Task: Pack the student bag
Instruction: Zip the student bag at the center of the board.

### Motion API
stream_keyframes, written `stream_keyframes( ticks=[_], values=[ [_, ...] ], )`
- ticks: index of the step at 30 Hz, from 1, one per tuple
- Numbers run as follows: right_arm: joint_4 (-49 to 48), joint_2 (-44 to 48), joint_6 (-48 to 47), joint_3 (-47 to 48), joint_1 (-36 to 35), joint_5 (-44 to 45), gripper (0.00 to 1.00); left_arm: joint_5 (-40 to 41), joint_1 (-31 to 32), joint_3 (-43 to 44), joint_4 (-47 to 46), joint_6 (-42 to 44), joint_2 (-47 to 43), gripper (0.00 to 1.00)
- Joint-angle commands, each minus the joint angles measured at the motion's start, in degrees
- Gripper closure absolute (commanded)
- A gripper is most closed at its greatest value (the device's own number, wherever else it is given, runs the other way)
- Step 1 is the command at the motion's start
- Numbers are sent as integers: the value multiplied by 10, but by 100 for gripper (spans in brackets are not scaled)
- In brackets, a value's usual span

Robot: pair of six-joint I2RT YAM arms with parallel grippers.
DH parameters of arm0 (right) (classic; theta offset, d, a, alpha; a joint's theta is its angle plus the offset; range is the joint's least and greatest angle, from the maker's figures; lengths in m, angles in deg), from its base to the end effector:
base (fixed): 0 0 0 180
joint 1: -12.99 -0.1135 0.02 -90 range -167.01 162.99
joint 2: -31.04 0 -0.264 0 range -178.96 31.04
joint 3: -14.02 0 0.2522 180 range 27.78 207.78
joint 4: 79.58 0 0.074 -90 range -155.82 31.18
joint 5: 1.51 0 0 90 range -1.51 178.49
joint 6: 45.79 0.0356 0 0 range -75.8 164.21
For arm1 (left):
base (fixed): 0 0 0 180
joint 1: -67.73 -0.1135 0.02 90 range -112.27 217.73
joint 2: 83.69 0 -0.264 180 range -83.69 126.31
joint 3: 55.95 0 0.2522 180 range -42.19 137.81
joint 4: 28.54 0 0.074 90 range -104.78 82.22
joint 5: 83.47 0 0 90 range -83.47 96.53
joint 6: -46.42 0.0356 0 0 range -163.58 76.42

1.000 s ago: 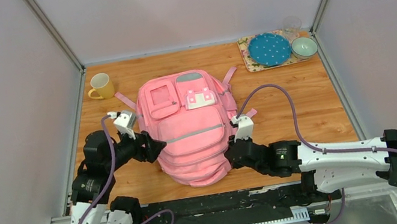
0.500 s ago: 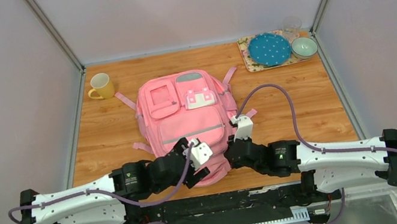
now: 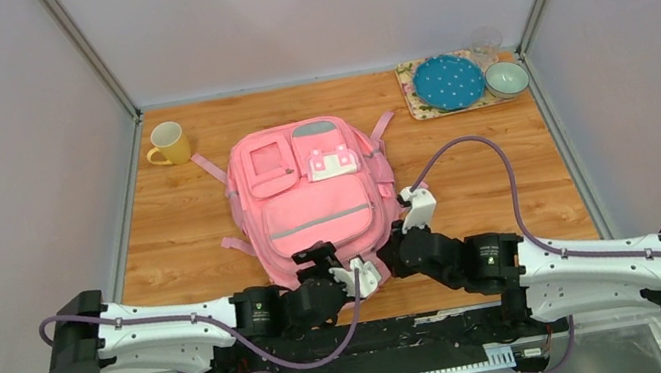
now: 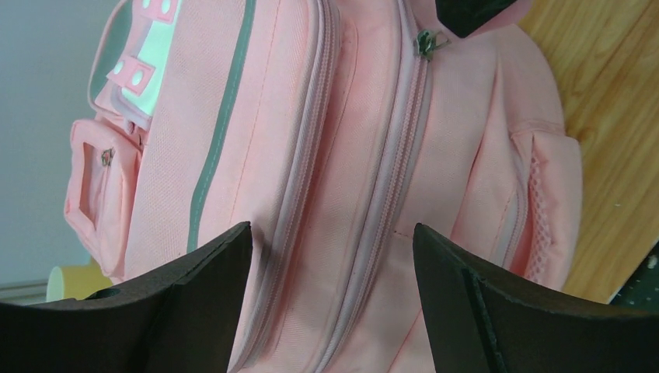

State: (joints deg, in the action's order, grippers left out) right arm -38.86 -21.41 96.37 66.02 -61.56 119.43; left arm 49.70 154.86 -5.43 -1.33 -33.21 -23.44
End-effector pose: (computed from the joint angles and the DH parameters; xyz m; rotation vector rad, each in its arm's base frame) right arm 0.0683 0.1782 0.2520 -0.1577 2.2364 0.6264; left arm 0.0352 -0.2160 0.2400 1.2346 1.6045 0.0003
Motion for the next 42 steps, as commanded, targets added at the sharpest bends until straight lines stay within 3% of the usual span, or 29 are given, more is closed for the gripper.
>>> stream_keyframes(
  ticks=[1, 4, 7, 13, 14, 15, 21, 34, 42],
  values=[
    [-21, 22, -4, -5, -2, -3, 100, 56, 3, -36, -125, 54, 14, 17],
    [-24, 32, -6, -11, -2, -3, 100, 64, 2, -48, -146, 55, 30, 18],
    [-31, 44, -13, -15, -2, -7, 100, 69, 2, -55, -157, 49, 47, 26],
    [-33, 52, -21, -21, -2, -10, 100, 84, 2, -66, -185, 41, 50, 76],
    [-31, 48, -20, -21, -1, -7, 100, 89, 2, -66, -184, 33, 48, 93],
    [-24, 48, -16, -21, -2, 2, 100, 95, 2, -68, -177, 27, 44, 100],
    [2, 11, 0, -19, -2, 39, 100, 93, 2, -93, -108, -42, -29, 100],
    [-2, -12, 27, -17, -1, 90, 100, -5, 2, -164, 114, -274, -306, 100],
    [-21, 31, 45, -52, -1, 118, 100, -87, 1, -141, 160, -319, -319, 100]
  ],
)
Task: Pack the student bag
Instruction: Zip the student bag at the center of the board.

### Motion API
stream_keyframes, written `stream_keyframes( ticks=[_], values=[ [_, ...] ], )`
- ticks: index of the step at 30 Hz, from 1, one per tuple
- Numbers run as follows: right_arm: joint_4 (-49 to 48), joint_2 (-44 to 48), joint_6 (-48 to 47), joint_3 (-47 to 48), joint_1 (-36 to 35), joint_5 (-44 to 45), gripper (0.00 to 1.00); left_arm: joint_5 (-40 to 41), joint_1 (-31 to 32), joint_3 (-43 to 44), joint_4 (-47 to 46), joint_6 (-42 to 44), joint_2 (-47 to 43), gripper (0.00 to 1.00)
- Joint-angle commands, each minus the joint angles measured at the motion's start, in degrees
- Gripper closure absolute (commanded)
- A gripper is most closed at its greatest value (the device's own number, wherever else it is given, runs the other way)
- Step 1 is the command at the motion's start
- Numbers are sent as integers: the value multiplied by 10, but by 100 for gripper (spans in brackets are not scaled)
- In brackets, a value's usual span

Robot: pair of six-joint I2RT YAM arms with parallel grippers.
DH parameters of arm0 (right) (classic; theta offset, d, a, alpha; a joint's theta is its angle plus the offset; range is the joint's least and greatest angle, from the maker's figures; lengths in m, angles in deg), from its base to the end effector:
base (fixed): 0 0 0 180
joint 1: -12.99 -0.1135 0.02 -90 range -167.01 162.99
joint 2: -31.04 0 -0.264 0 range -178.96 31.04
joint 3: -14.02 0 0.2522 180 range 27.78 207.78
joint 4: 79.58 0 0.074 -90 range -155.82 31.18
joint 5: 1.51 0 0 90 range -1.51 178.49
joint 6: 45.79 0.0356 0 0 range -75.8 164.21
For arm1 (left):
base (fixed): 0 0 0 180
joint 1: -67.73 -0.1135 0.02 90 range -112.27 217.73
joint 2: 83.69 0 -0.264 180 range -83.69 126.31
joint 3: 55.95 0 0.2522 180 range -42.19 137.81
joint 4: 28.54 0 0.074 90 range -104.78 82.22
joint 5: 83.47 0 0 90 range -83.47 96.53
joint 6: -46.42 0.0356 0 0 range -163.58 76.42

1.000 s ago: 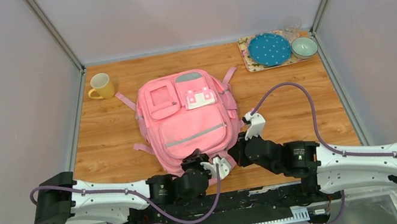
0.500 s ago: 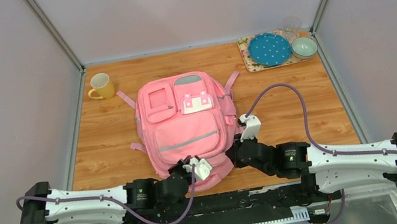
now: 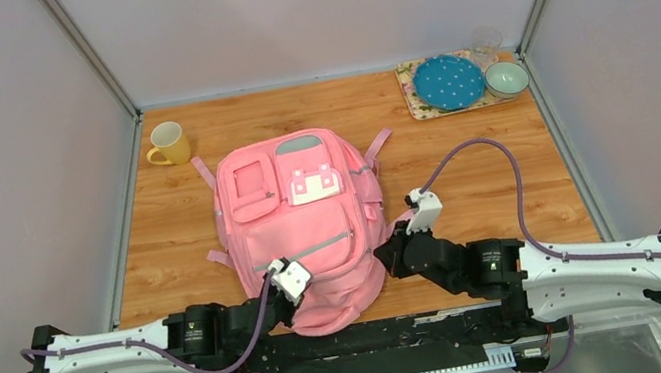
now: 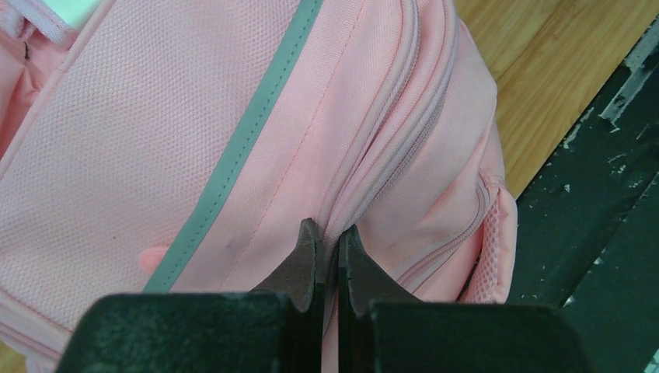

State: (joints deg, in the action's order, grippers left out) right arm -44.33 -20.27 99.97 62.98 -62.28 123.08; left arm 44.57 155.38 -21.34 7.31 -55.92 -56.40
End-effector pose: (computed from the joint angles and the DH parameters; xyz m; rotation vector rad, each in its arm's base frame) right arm 0.0676 0.1775 0.2462 -0.0396 2.1745 0.6853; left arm 0.0271 -0.1242 0.2179 0.8721 1.7824 -0.4546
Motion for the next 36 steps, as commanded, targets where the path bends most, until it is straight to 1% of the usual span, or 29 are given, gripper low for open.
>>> stream_keyframes(
  ticks=[1, 7, 10, 13, 14, 16, 19, 20, 21, 26, 29, 31, 36],
  values=[
    [33, 24, 14, -23, 6, 83, 100, -52, -3, 24, 77, -95, 23, 100],
    [24, 23, 1, -20, 8, 110, 100, -96, -3, 25, 84, -107, 52, 100],
    [23, 17, -13, -17, 13, 121, 100, -106, -3, 24, 83, -111, 42, 100],
    [15, 14, -53, -12, 24, 106, 100, -97, -3, 32, 102, -120, 22, 100],
    [7, 13, -89, -10, 25, 85, 100, -94, -3, 35, 115, -122, 15, 100],
    [3, 13, -124, -7, 27, 68, 100, -85, -3, 43, 126, -125, -2, 100],
    [-2, 13, -177, -2, 35, 10, 100, -78, -3, 46, 141, -127, -22, 100],
    [-10, 13, -191, -1, 35, -28, 100, -77, -3, 46, 143, -127, -28, 100],
    [-11, 10, -208, 5, 35, -45, 100, -76, -3, 43, 144, -127, -34, 100],
    [-2, -16, -225, 20, 35, -131, 100, -75, -3, 39, 146, -129, -44, 100],
    [2, -40, -222, 28, 35, -164, 100, -82, -2, 44, 150, -129, -55, 100],
    [-5, -56, -218, 21, 34, -168, 99, -87, -3, 47, 158, -129, -65, 100],
    [-13, -83, -207, 16, 32, -158, 93, -87, -3, 46, 163, -131, -93, 100]
  ],
)
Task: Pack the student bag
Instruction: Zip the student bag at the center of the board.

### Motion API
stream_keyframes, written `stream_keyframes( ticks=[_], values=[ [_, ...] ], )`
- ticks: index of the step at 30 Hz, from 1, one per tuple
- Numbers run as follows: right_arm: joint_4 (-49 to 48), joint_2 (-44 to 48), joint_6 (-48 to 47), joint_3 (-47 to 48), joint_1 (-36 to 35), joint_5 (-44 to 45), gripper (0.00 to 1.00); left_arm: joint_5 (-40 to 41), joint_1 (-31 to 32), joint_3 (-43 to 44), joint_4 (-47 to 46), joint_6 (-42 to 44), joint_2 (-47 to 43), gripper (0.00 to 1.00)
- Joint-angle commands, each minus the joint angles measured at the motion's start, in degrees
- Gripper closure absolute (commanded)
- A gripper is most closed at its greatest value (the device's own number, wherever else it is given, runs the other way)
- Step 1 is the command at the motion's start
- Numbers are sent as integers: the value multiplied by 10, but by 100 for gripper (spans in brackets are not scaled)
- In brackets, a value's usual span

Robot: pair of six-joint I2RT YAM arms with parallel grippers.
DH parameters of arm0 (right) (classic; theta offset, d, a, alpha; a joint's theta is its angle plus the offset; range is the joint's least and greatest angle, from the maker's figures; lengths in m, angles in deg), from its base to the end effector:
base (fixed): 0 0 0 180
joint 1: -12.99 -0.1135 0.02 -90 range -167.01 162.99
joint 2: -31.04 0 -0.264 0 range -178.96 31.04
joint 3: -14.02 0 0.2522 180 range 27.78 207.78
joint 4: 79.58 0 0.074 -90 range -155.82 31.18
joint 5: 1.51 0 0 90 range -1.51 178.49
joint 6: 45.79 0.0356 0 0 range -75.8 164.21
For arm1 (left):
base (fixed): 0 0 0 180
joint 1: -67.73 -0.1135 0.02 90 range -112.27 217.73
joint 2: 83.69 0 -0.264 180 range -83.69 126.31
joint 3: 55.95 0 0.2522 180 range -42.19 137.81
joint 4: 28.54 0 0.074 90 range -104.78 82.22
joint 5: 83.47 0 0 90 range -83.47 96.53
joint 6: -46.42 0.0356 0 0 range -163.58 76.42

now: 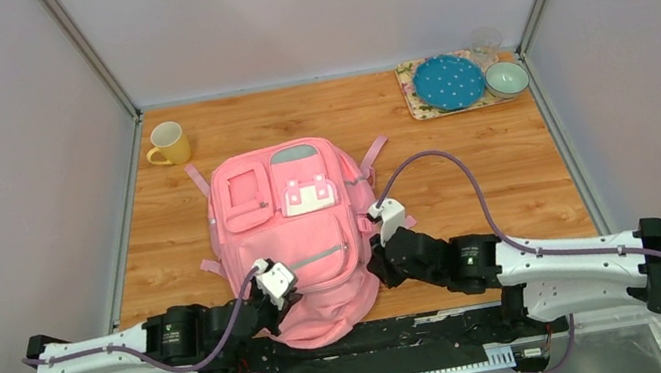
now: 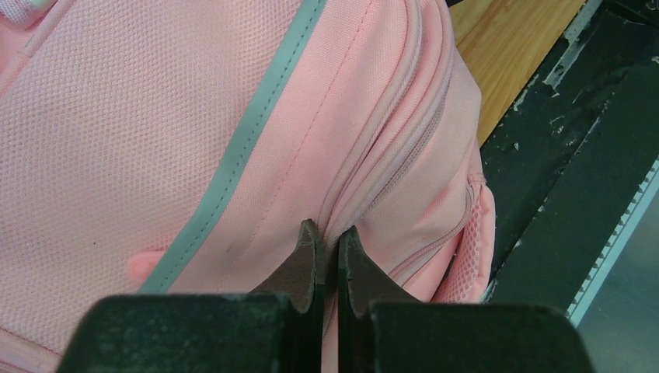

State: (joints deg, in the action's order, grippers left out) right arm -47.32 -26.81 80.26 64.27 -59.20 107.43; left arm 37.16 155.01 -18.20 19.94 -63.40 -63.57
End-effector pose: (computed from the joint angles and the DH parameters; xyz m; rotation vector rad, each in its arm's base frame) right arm 0.0759 0.1984 0.2347 -0.5421 2.2393 0.6461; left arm 0.0230 -0.1013 0.2270 0.8767 1.8890 -0.6045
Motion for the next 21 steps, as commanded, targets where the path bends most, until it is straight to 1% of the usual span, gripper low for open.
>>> stream_keyframes(
  ticks=[1, 2, 7, 8, 10, 11, 12, 13, 14, 16, 17, 19, 21],
  values=[
    [13, -23, -10, 2, -1, -4, 91, -14, 1, 16, 39, -58, -24, 100],
    [7, -24, -9, 2, -1, -4, 88, -14, 1, 15, 39, -58, -27, 100],
    [-8, -32, -8, 1, -2, 4, 82, -16, 1, 13, 40, -60, -32, 100],
    [-14, -32, -10, 1, -2, 2, 78, -16, 1, 12, 40, -61, -32, 100],
    [-15, -29, -12, 0, -4, 4, 75, -18, 1, 12, 40, -61, -28, 100],
    [-16, -26, -11, -1, -4, 5, 70, -18, 1, 13, 40, -61, -26, 100],
    [-15, -18, -14, -5, -4, 6, 68, -18, 1, 12, 41, -61, -25, 100],
    [-15, -13, -17, -8, -6, 5, 59, -18, 1, 12, 43, -61, -25, 100],
    [-15, -5, -18, -11, -6, 2, 55, -18, 1, 12, 44, -63, -25, 100],
    [-12, 20, -29, -22, -6, -3, 46, -17, 1, 13, 47, -63, -25, 100],
    [-12, 31, -32, -27, -7, -7, 44, -18, 1, 13, 47, -63, -26, 100],
    [-15, 64, -49, -42, -7, -7, 41, -16, 1, 15, 48, -63, -27, 100],
    [-18, 86, -65, -49, -7, -7, 41, -15, 1, 15, 49, -62, -29, 100]
  ],
)
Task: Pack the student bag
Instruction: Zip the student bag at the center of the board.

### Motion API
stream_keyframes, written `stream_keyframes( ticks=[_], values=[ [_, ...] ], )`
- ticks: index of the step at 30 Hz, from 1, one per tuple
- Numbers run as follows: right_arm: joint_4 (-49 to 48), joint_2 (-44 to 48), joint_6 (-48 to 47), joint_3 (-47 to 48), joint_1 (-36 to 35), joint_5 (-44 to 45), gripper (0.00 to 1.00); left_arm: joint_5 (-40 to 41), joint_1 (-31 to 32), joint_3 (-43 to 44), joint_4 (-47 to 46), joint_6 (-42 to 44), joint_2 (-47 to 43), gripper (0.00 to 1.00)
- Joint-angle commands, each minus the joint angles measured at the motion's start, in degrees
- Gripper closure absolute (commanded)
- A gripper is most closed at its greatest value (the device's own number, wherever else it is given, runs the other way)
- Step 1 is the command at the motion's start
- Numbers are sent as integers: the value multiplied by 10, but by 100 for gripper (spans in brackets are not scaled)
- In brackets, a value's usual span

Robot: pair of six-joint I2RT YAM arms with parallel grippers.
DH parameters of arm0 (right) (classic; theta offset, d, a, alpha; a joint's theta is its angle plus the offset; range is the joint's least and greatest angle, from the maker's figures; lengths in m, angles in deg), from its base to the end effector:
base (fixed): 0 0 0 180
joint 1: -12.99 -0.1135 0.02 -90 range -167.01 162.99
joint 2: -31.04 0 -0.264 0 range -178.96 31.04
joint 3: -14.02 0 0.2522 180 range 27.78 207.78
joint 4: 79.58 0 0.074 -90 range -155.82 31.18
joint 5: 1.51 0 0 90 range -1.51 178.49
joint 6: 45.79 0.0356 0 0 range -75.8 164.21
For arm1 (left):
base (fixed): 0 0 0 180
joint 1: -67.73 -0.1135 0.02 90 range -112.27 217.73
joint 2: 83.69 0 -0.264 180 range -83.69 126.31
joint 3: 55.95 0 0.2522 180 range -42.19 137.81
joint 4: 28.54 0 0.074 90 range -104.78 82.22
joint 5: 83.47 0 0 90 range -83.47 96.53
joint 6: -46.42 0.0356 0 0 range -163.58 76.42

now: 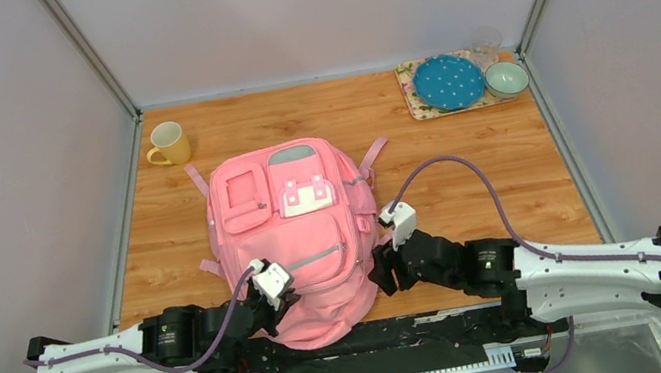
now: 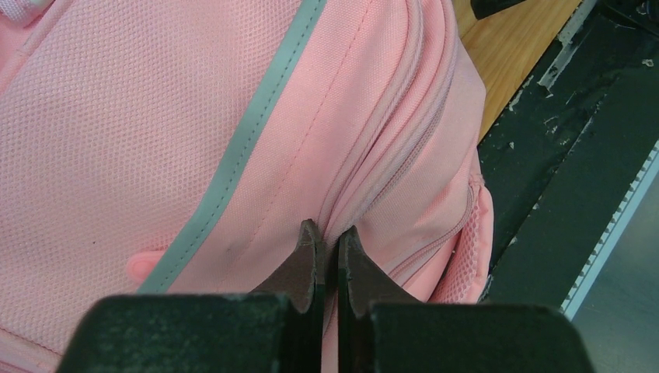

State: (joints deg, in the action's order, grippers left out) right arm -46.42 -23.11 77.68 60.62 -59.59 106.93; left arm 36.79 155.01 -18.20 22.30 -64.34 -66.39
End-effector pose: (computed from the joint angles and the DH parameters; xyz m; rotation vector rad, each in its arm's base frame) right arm 0.0697 0.1847 0.2241 -0.6107 2.2329 0.6207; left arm 0.0224 -0.0936 0.2271 0.8618 1.8949 -0.6268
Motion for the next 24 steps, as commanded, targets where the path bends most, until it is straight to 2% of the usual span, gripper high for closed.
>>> stream_keyframes(
  ticks=[1, 7, 15, 24],
  values=[
    [-33, 68, -48, -16, -2, -2, 41, -13, 1, 15, 26, -53, -2, 100],
    [-75, 88, -132, -42, -3, 12, 40, -14, 1, 15, 26, -53, -6, 100],
    [-114, 9, -241, -19, 2, -18, 45, -17, 1, 14, 26, -53, -8, 100],
    [-151, 2, -282, -19, 16, -80, 44, -14, 1, 13, 29, -55, -24, 100]
  ],
)
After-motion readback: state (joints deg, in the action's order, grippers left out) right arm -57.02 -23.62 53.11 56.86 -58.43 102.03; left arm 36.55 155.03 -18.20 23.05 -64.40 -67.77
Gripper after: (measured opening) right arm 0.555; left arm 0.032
